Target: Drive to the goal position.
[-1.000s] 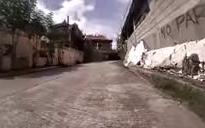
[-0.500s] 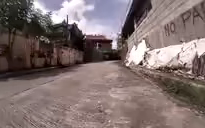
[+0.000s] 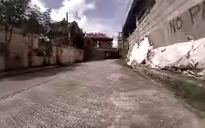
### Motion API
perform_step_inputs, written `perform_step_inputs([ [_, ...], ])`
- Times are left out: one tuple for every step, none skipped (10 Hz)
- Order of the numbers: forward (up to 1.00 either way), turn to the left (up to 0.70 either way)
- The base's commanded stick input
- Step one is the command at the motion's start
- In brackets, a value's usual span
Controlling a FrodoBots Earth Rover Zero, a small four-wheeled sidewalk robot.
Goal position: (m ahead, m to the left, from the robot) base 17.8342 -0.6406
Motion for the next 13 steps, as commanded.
perform_step_inputs([
  [0.70,0.00],
  [0.70,0.00],
  [0.70,0.00],
  [0.70,0.00],
  [0.70,0.00],
  [0.70,0.00],
  [0.70,0.00],
  [0.70,0.00],
  [0.70,0.00],
  [0.70,0.00],
  [0.70,0.00],
  [0.70,0.00],
  [0.70,-0.07],
])
